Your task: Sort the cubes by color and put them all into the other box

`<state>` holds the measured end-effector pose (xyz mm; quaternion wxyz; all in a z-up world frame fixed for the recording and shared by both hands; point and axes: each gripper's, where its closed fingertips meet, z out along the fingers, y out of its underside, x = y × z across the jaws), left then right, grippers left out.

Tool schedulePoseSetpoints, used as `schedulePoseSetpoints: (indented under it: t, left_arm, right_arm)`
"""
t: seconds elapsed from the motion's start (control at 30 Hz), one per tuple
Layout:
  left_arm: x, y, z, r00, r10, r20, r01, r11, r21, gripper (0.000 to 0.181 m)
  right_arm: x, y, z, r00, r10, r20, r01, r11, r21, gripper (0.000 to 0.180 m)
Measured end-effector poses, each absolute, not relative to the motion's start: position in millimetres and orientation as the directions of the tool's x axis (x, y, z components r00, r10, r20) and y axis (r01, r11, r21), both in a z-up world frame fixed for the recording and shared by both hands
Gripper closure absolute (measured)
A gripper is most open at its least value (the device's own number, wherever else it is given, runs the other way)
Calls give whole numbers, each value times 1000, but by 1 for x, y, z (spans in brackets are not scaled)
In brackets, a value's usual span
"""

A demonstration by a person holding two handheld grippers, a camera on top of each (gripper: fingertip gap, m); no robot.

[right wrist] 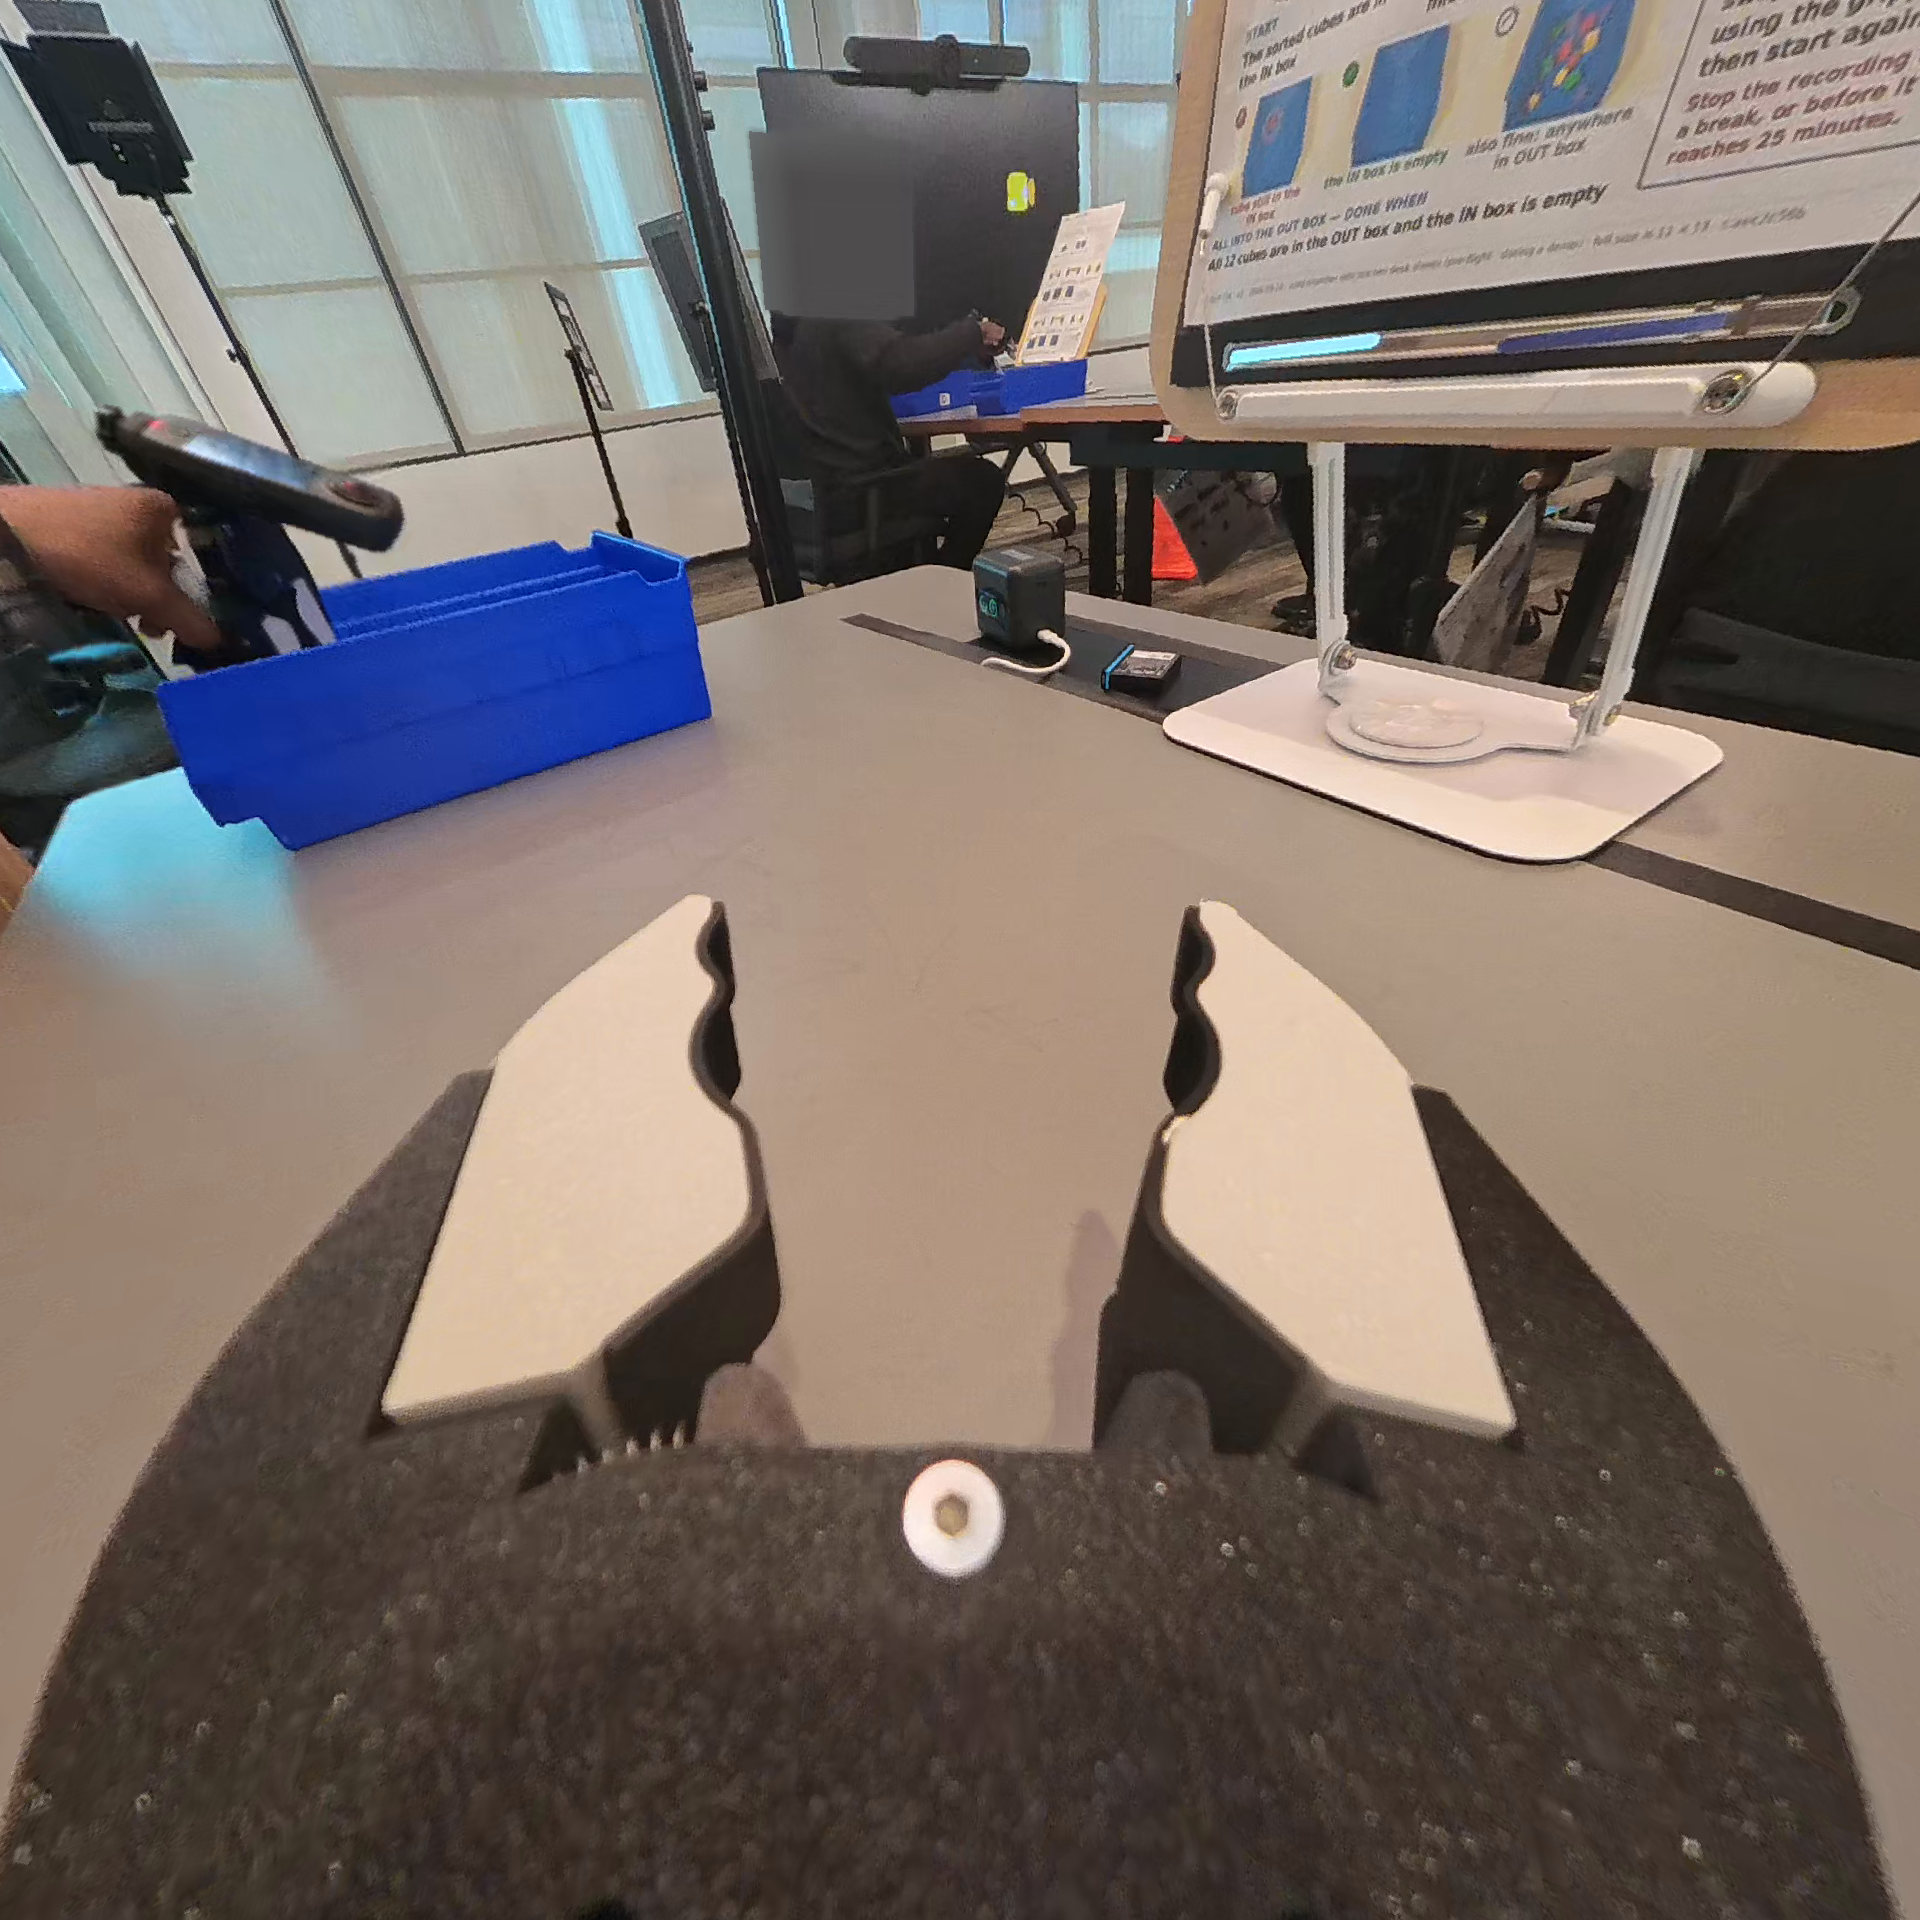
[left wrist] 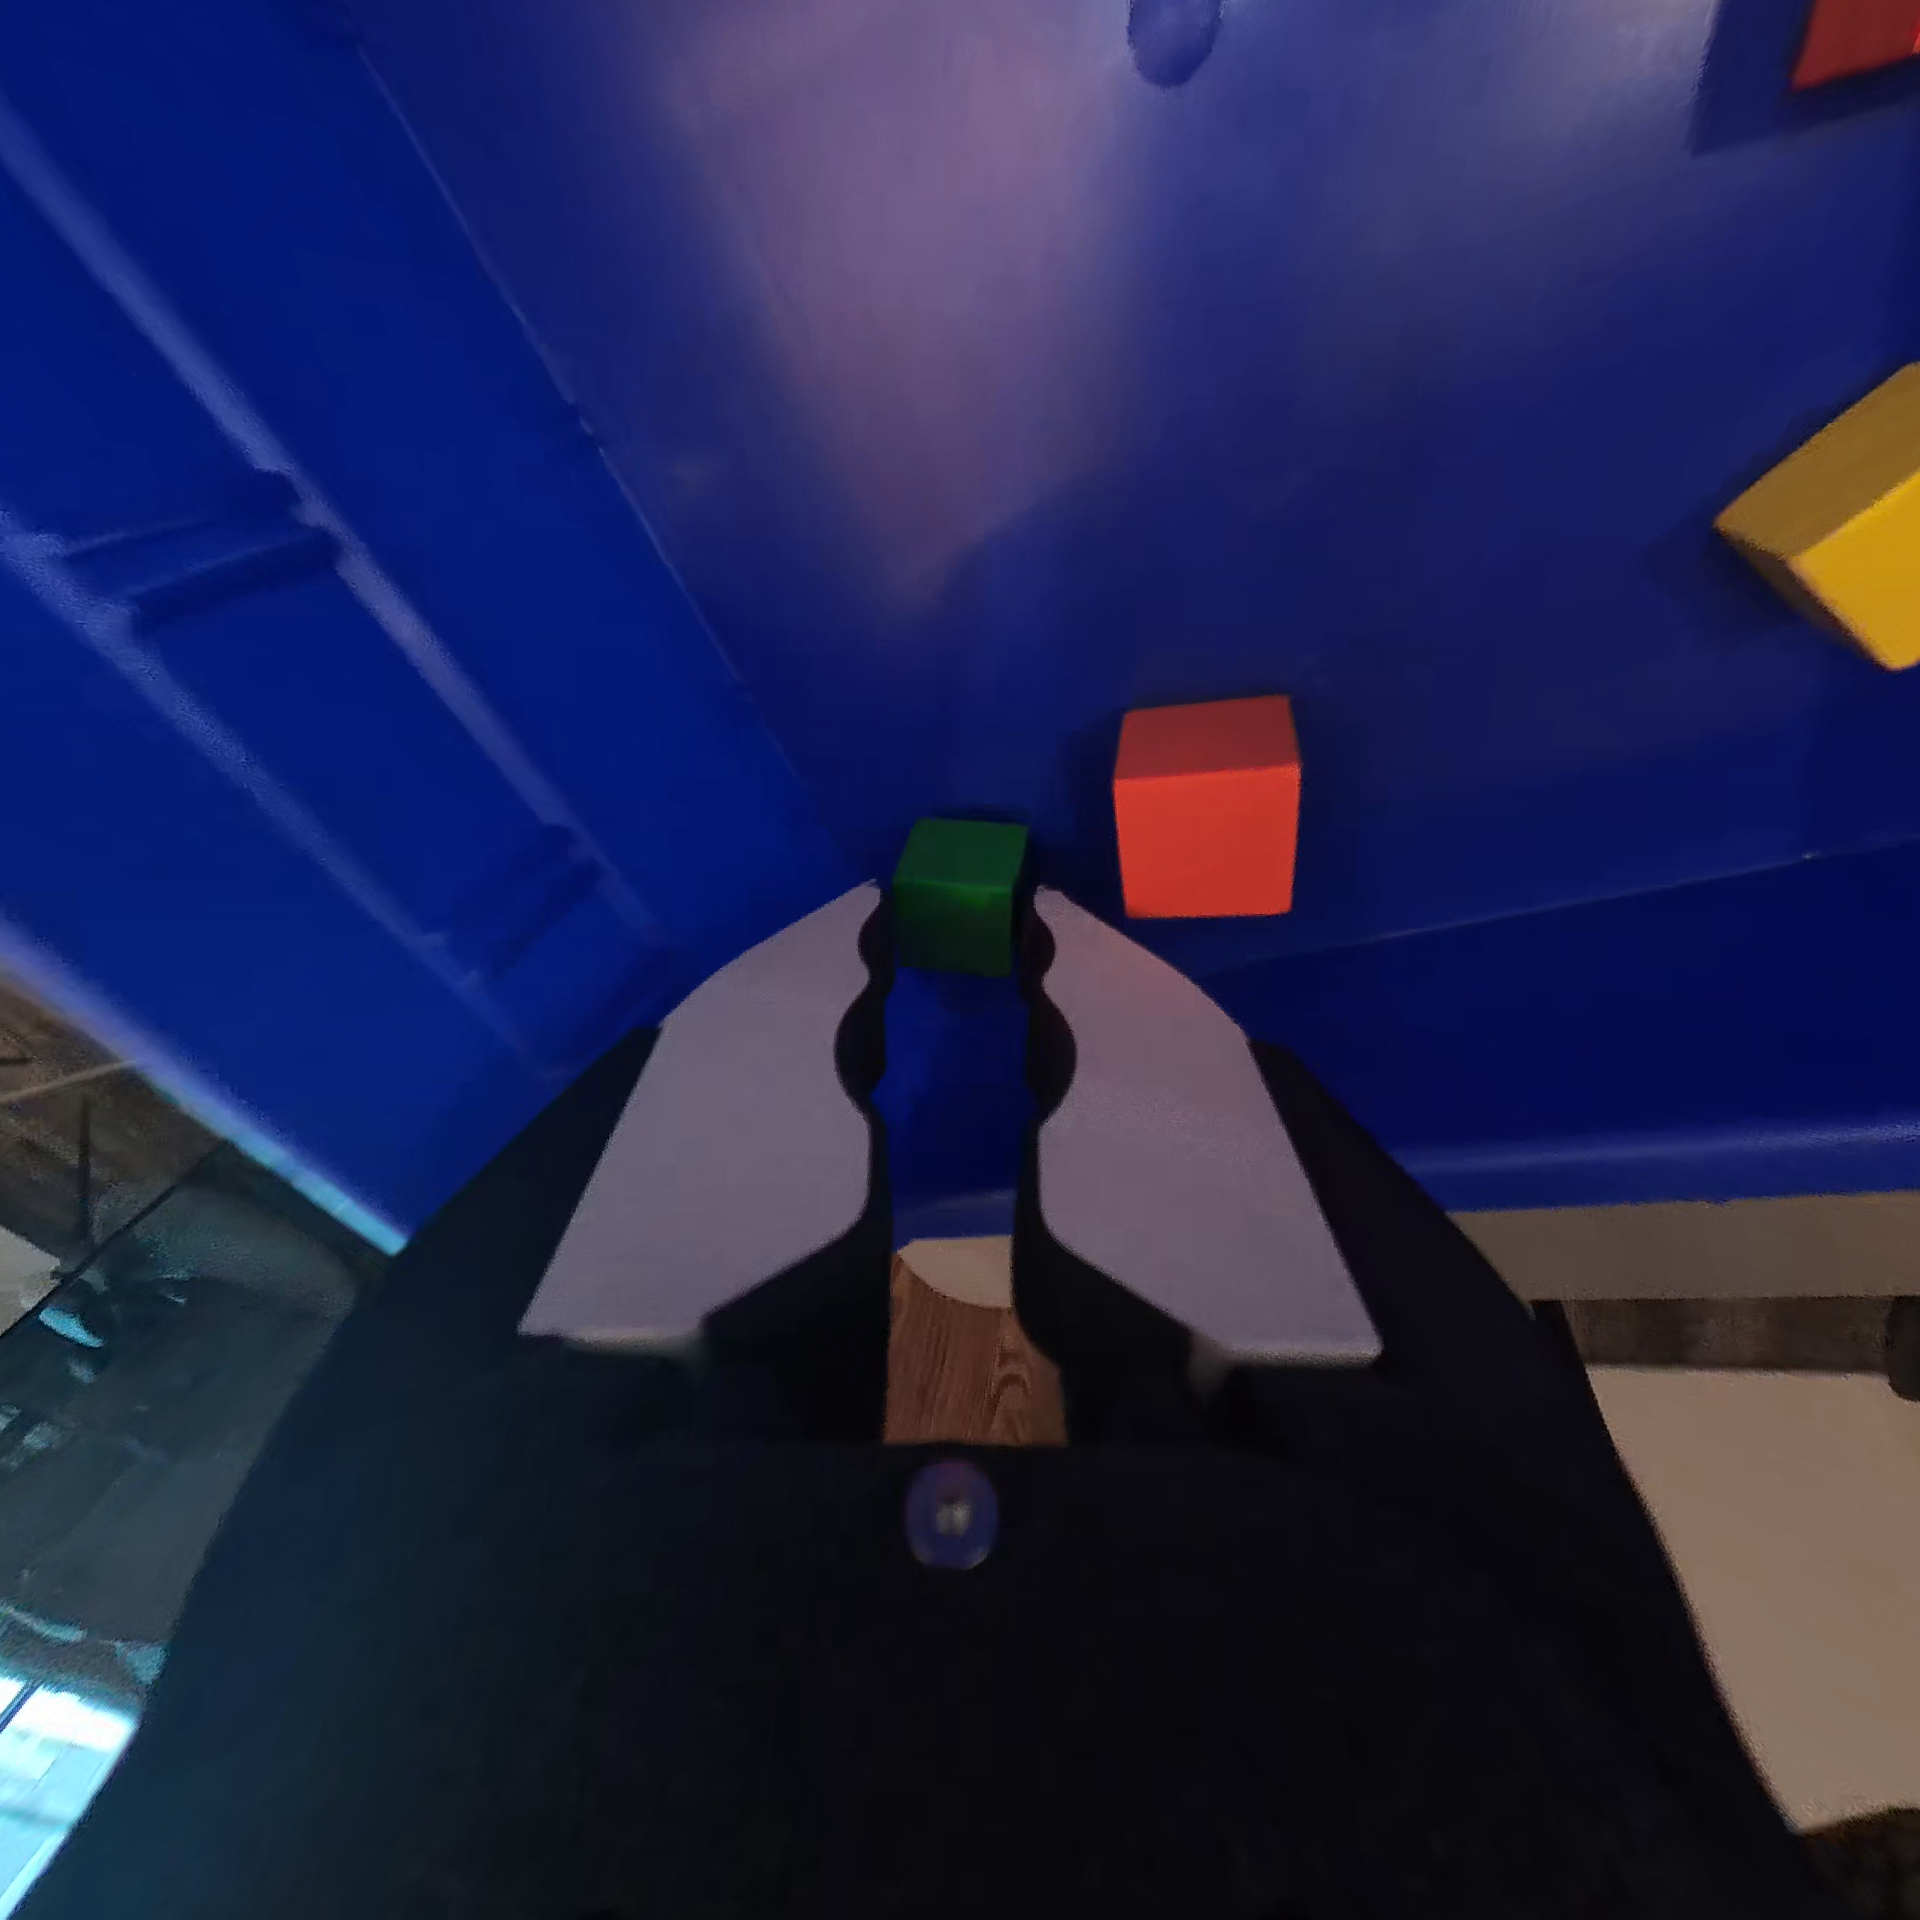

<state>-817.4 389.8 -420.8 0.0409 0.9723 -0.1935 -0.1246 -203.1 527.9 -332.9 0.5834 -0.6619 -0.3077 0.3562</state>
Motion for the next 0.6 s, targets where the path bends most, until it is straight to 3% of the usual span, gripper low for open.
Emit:
schedulePoseSetpoints:
  t: [0.1, 0.2, 0.37, 0.47, 0.6]
  left_arm:
    - [-810, 408, -393, 903, -359, -236, -378, -925, -37, 159]
    - [-776, 441, -346, 890, -388, -237, -448, -841, -304, 159]
    - [-624, 488, -258, 753, -601, -267, -550, -352, -757, 159]
    - [-515, 492, -231, 622, -726, -294, -471, -47, -881, 159]
    - [-397, 484, -233, 453, -845, -284, -291, 161, -943, 159]
  right_arm:
    - [-202, 529, -333, 548, 824, -142, -30, -150, -988, 99]
    - [-203, 528, -332, 535, 827, -172, -51, -171, -984, 100]
    - [-222, 515, -307, 370, 852, -371, -196, -319, -927, 106]
    - [-248, 495, -285, 178, 837, -517, -219, -479, -850, 108]
    - [-283, 468, -264, -79, 647, -759, -139, -761, -634, 106]
